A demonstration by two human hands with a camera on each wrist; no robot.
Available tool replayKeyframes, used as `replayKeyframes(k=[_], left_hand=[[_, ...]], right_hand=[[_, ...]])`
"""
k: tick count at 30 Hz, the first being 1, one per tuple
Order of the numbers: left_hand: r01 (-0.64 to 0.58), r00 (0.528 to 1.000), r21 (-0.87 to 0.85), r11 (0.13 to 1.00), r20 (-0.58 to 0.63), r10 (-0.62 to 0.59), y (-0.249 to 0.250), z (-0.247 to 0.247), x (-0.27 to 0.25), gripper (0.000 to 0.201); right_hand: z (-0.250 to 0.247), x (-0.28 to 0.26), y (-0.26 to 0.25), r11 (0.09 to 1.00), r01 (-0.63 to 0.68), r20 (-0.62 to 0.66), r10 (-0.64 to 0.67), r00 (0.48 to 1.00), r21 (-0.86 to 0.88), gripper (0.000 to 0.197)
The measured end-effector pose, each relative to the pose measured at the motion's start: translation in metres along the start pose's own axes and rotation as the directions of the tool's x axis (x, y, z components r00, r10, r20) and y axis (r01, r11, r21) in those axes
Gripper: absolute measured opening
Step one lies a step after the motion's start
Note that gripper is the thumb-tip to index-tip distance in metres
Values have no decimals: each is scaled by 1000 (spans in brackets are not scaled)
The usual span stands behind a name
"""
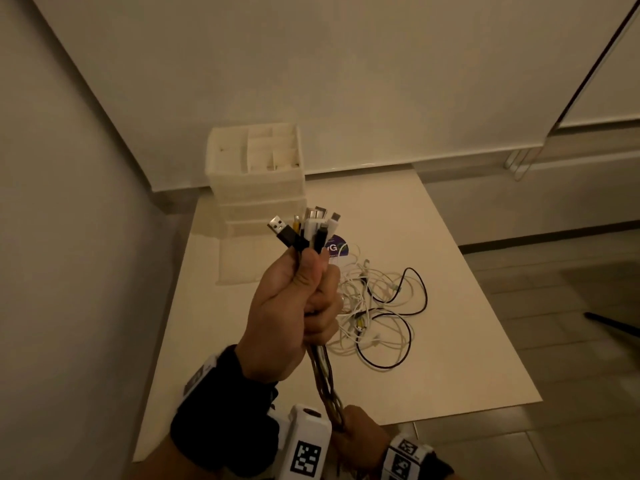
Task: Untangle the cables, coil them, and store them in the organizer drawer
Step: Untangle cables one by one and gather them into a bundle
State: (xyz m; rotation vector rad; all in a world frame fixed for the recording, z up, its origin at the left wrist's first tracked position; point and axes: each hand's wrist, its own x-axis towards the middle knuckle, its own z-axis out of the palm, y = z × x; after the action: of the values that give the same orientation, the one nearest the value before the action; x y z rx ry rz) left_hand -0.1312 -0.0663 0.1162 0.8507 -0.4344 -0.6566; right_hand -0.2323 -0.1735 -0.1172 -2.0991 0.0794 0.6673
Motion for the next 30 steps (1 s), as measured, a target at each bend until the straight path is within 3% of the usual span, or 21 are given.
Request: replayKeyframes(k=[3, 6, 7, 9, 10, 12, 14, 17, 19, 22, 26, 30], left_hand=[[14, 999, 24, 1000, -31, -13, -5, -4, 4, 40], [24, 998, 23, 999, -50, -23, -12, -9, 5, 46], [26, 998, 20, 999, -60, -25, -14, -11, 5, 45], [21, 996, 17, 1000, -85, -19, -15, -14, 6, 44], [15, 995, 18, 1000, -100, -13, -14, -15, 7, 45], [8, 991, 23, 1000, -133, -5, -13, -18, 9, 46], [3, 987, 24, 1000, -160, 1, -13, -19, 12, 47], [-11, 982, 27, 1000, -189, 16, -14, -20, 16, 47], [-15, 979, 39, 999, -204, 23, -14, -19, 18, 50], [-17, 969, 55, 998, -244, 30, -13, -20, 18, 57], [-25, 961, 47, 999, -275, 37, -10, -25, 14, 50], [-26, 959, 60, 998, -280, 42, -6, -29, 13, 50]], right_hand=[[-15, -4, -5, 994, 54, 76, -47, 996, -95, 66], [-46, -9, -1, 982, 140, 196, -113, 974, -128, 41], [-58, -11, 2, 973, 163, 249, -119, 961, -165, 44], [-89, -16, 13, 945, 170, 317, -75, 945, -281, 71], [-109, -16, 15, 924, 167, 323, -51, 945, -343, 71], [-151, -7, 12, 888, 157, 260, -43, 965, -432, 48], [-188, 16, 4, 868, 133, 82, -107, 991, -478, 31], [-229, 72, 1, 871, 6, -246, -146, 958, -491, 24], [-242, 108, 3, 866, -132, -344, -49, 938, -483, 24], [-239, 137, 18, 781, -269, -310, 102, 945, -564, 29], [-224, 140, 52, 671, -313, -262, 180, 948, -673, 41], [-229, 135, 53, 664, -365, -323, 192, 927, -653, 37]])
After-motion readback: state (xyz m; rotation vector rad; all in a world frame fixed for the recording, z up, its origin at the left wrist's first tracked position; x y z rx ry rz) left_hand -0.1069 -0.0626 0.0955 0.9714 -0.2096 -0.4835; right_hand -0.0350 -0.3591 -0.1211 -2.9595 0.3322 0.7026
